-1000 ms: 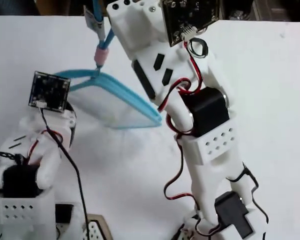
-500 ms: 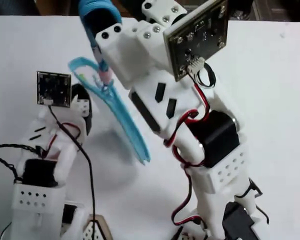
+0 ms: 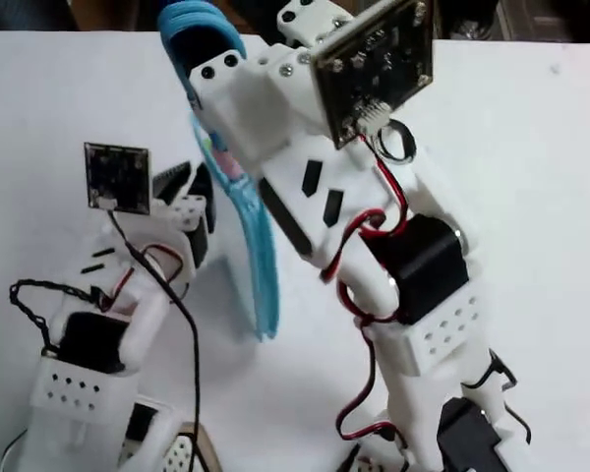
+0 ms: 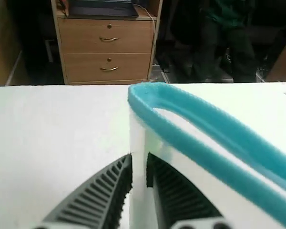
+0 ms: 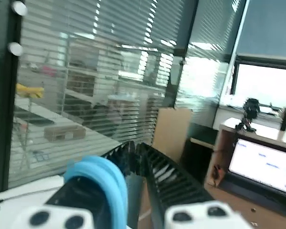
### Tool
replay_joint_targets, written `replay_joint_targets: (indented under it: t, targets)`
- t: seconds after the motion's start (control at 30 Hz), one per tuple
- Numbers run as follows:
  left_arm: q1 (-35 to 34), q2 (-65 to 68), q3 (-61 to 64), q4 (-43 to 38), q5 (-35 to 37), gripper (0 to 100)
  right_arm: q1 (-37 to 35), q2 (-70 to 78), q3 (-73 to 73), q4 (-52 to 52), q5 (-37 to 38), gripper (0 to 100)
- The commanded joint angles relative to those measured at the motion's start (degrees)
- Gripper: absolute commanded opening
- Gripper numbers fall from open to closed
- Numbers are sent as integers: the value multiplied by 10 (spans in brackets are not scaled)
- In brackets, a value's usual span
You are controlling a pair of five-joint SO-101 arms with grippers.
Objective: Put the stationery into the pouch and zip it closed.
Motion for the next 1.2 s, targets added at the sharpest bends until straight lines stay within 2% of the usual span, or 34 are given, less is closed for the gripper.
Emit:
replay_joint_targets:
  t: [0.0,0.13,0.37,0.7,0.87,0.97,1.1,1.17]
  targets:
    - [5,0,-47,23,4,87,25,-20,4,-2,0,16]
    - [4,-1,-117,91,2,93,32,-20,5,-2,-1,16]
    - [-8,-3,-253,252,2,168,32,-19,5,-2,-1,16]
    - [-7,-4,-375,423,1,169,32,-19,19,-2,-1,16]
    - [-5,-4,-475,519,4,170,31,-19,53,-11,-1,16]
    - [29,-4,-527,568,4,204,31,-19,72,-44,-1,16]
    - [136,-3,-535,589,11,254,31,-19,100,-73,-1,16]
    - [183,0,-535,589,43,260,31,-19,112,-81,-1,16]
